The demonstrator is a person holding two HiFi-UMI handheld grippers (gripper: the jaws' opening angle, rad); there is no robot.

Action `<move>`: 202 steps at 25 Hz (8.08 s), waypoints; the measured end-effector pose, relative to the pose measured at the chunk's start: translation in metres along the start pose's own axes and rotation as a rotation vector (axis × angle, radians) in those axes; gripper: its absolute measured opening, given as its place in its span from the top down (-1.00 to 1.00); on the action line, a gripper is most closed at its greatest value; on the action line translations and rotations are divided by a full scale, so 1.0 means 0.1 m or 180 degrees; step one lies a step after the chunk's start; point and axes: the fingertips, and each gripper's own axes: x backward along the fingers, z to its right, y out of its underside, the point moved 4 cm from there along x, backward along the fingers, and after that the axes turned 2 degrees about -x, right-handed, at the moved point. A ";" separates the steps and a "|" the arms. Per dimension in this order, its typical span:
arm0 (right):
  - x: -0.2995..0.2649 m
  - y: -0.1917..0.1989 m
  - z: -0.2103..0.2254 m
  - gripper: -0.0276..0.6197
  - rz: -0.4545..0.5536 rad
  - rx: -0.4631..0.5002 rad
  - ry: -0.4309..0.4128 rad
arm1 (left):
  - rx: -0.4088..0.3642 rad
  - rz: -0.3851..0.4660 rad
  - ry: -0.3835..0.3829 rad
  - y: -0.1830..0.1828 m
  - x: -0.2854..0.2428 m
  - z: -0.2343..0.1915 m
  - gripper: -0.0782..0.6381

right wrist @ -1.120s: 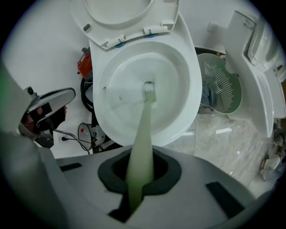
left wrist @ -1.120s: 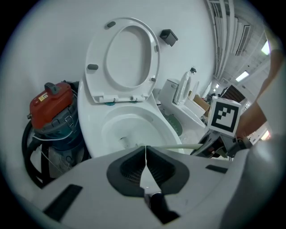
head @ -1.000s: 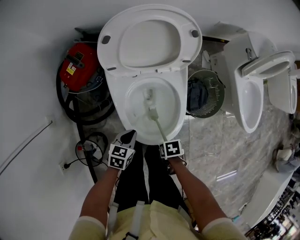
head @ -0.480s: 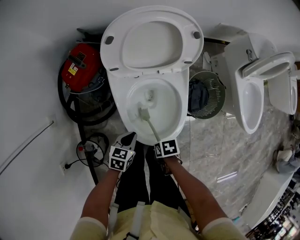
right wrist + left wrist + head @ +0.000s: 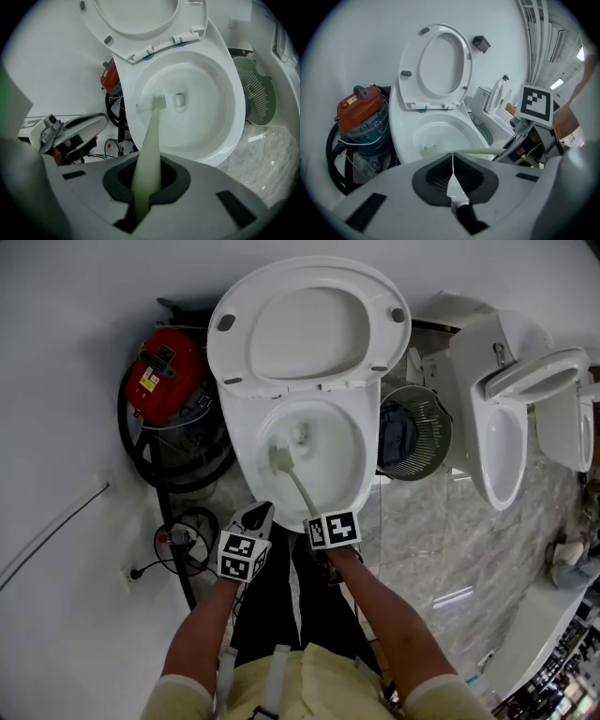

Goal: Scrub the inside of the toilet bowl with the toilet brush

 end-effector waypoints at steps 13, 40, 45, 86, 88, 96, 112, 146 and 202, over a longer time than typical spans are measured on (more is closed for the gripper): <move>0.13 -0.39 -0.02 0.84 0.0254 0.0240 0.0141 | -0.0019 0.0039 0.0021 -0.07 0.01 -0.02 0.75; 0.66 -0.32 0.92 0.84 0.0331 0.0155 0.0896 | -0.0117 0.0008 0.0154 -0.18 -0.05 0.17 0.75; 0.72 -0.17 0.97 0.84 0.0299 -0.0024 0.0857 | -0.0111 0.0013 0.0143 -0.20 -0.03 0.19 0.75; 0.35 0.63 0.23 0.84 -0.0562 0.0262 0.0248 | 0.0118 0.0004 -0.0041 0.01 0.17 0.15 0.75; 0.33 0.59 0.15 0.84 -0.0536 0.0272 0.0210 | 0.0137 0.0006 -0.0055 0.02 0.18 0.13 0.75; 0.26 0.37 -0.08 0.84 -0.0368 0.0092 0.0012 | 0.0152 0.0053 -0.0074 -0.04 0.17 0.06 0.75; 0.24 -0.11 -0.33 0.84 -0.0062 -0.0049 -0.0137 | 0.0163 0.0135 -0.0152 -0.17 0.23 -0.14 0.75; 0.44 -0.70 -0.01 0.84 0.0241 0.0621 0.0278 | 0.0073 0.0157 -0.0150 -0.32 0.19 -0.02 0.75; 1.12 0.50 1.07 0.84 -0.0404 0.0291 0.1320 | -0.0211 -0.0107 0.0345 -0.41 0.18 0.59 0.75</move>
